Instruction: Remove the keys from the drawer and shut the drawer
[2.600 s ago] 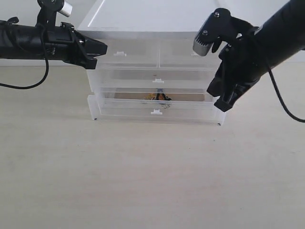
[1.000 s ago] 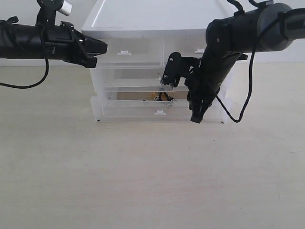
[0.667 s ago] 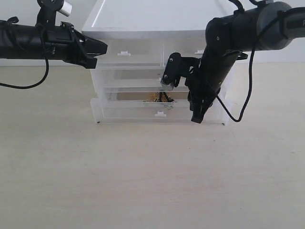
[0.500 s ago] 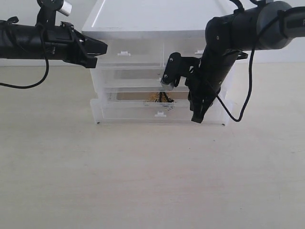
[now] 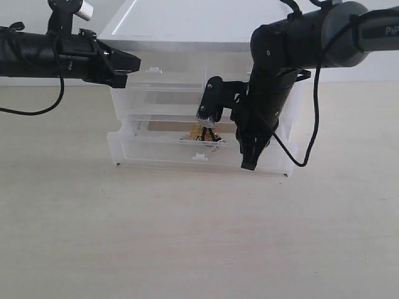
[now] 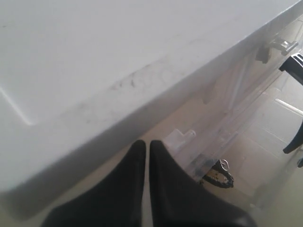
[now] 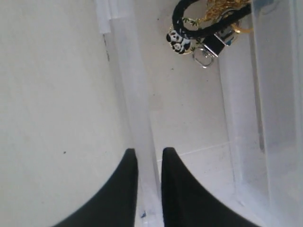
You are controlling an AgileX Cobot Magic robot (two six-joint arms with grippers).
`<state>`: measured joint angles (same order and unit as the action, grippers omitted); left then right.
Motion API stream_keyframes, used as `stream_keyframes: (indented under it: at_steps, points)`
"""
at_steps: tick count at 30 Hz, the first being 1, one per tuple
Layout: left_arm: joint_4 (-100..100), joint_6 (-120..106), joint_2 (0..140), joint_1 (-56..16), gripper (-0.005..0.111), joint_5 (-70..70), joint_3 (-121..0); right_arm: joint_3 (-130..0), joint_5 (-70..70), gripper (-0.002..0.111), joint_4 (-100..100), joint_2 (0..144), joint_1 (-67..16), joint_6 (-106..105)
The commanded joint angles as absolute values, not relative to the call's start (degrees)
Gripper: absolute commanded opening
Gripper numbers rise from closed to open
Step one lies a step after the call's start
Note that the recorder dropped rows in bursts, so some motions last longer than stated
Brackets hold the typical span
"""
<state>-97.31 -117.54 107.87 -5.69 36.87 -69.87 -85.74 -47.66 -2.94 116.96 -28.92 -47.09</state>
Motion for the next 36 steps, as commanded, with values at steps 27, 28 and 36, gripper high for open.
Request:
stream_keyframes:
  at_steps: [27,28,36]
  points:
    - [-99.9,-115.4,108.4,-5.2,0.004,34.1,-70.6,-81.0,-61.3,0.0,-2.4,111.8,-29.1,-41.8]
    - [-99.9,-115.4,108.4,-5.2,0.004,34.0,-70.6,-80.5,-60.8,0.0,-2.4,111.5,-29.1,-41.4]
    - [-99.9,-115.4,108.4,-5.2,0.004,34.0,-70.6,-80.1,-56.9,0.01,-1.7,111.4,-29.1,-37.7]
